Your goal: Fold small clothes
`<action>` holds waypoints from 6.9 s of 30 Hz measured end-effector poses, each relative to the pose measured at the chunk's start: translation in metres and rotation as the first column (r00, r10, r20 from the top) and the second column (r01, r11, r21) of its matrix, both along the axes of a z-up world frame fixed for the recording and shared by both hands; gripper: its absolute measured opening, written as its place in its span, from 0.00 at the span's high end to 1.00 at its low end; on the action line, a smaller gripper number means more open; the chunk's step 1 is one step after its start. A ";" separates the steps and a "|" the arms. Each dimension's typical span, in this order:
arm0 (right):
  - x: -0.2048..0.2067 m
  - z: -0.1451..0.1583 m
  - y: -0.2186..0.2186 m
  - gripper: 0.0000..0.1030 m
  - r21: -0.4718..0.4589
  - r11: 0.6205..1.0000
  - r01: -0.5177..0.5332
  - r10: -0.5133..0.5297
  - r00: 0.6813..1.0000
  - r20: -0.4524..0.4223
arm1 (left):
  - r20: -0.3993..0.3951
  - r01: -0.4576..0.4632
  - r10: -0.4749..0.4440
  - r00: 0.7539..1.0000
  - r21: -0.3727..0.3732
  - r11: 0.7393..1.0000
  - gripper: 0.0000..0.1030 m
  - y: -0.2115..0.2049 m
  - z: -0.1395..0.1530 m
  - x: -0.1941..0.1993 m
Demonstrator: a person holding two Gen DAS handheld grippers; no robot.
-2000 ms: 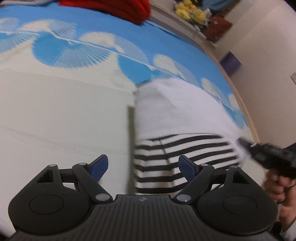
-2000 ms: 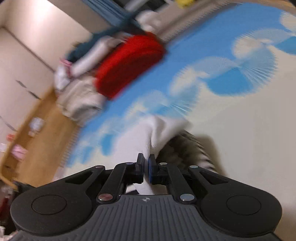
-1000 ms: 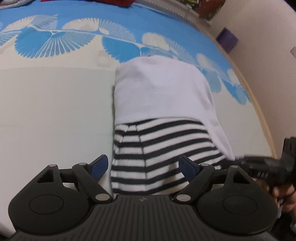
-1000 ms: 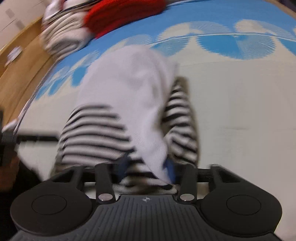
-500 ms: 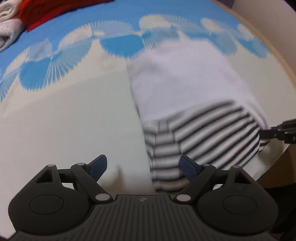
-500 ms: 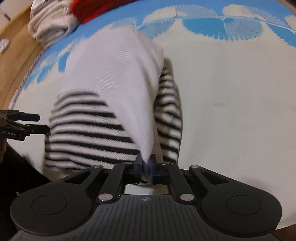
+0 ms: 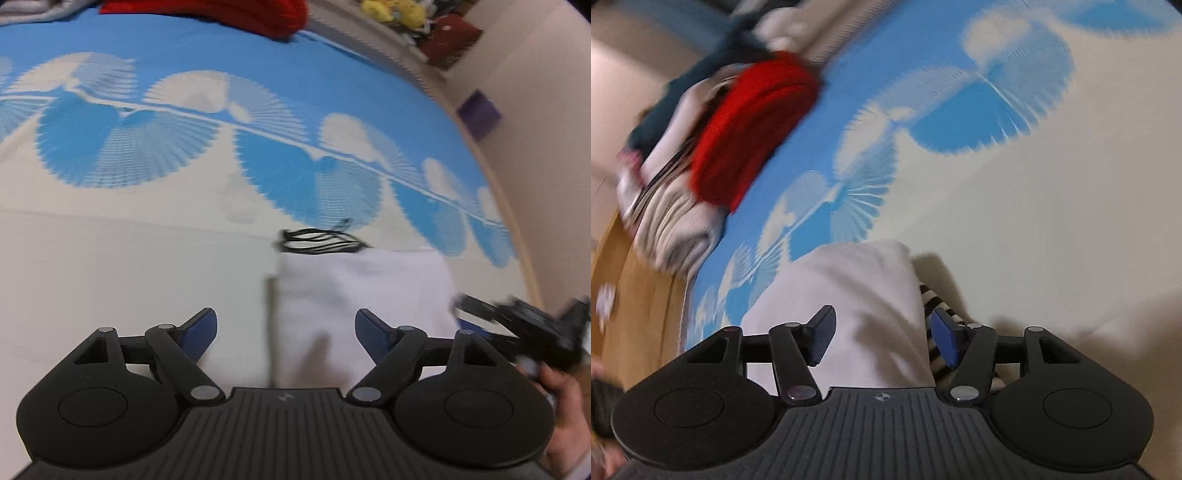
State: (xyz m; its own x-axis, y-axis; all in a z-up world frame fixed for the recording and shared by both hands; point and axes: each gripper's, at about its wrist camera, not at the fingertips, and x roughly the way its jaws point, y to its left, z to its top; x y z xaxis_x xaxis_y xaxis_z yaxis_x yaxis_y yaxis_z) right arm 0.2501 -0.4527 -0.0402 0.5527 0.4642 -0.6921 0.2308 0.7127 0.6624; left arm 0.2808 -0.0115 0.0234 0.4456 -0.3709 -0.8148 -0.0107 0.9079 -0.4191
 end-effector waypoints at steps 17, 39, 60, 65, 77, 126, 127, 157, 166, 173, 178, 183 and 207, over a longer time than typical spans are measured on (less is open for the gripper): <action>0.037 -0.030 0.008 0.98 -0.269 0.960 0.078 -0.117 0.985 -0.131 | -0.189 -0.062 0.057 0.980 -0.022 0.998 0.14 -0.027 -0.066 0.036; 0.004 -0.030 0.028 0.77 -0.198 0.964 -0.180 0.164 0.982 -0.094 | -0.209 -0.144 0.096 0.973 -0.227 0.963 0.10 -0.041 -0.102 0.047; 0.040 0.015 0.148 0.88 -0.193 0.979 -0.061 0.103 0.970 0.218 | 0.325 -0.229 0.176 0.929 0.132 0.965 0.44 0.061 0.057 0.009; 0.059 -0.005 0.173 0.88 -0.355 0.935 -0.014 0.065 0.989 0.132 | 0.169 -0.070 0.044 0.985 0.152 0.986 0.44 0.065 0.036 -0.003; 0.043 0.015 0.178 0.49 -0.404 0.910 -0.090 0.150 0.981 0.120 | -0.072 0.026 -0.010 0.997 0.215 0.976 0.39 0.057 -0.028 -0.004; -0.181 0.117 0.210 0.29 -0.608 0.794 0.002 0.289 0.878 0.381 | 0.317 -0.234 0.147 0.937 0.257 0.938 0.08 0.062 0.045 -0.215; -0.184 0.109 0.213 0.29 -0.618 0.786 -0.007 0.292 0.885 0.363 | 0.293 -0.220 0.134 0.947 0.283 0.934 0.08 0.053 0.034 -0.216; -0.165 0.072 0.266 0.29 -0.679 0.727 -0.099 0.364 0.894 0.260 | 0.293 -0.208 0.107 0.950 0.337 0.918 0.01 0.017 0.012 -0.195; -0.166 0.070 0.269 0.29 -0.696 0.712 -0.096 0.373 0.891 0.259 | 0.281 -0.202 0.107 0.954 0.333 0.921 0.01 0.016 0.010 -0.194; -0.165 0.070 0.268 0.29 -0.700 0.707 -0.098 0.374 0.892 0.254 | 0.274 -0.198 0.105 0.956 0.334 0.921 0.01 0.016 0.008 -0.193; -0.164 0.069 0.268 0.29 -0.700 0.707 -0.097 0.373 0.893 0.252 | 0.272 -0.197 0.106 0.956 0.334 0.922 0.01 0.016 0.007 -0.193; -0.164 0.069 0.268 0.29 -0.701 0.706 -0.098 0.375 0.892 0.252 | 0.272 -0.196 0.105 0.957 0.334 0.922 0.01 0.016 0.007 -0.193; -0.164 0.069 0.267 0.29 -0.701 0.706 -0.099 0.373 0.893 0.251 | 0.272 -0.196 0.106 0.957 0.333 0.922 0.01 0.016 0.007 -0.192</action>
State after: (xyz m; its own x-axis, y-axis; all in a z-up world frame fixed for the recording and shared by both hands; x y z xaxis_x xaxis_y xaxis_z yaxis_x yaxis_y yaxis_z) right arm 0.0857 -0.1853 0.0287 0.7515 0.1180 -0.6491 -0.1546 0.9880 0.0006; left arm 0.0887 0.0043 0.0303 0.6745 0.0082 -0.7382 -0.0982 0.9920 -0.0787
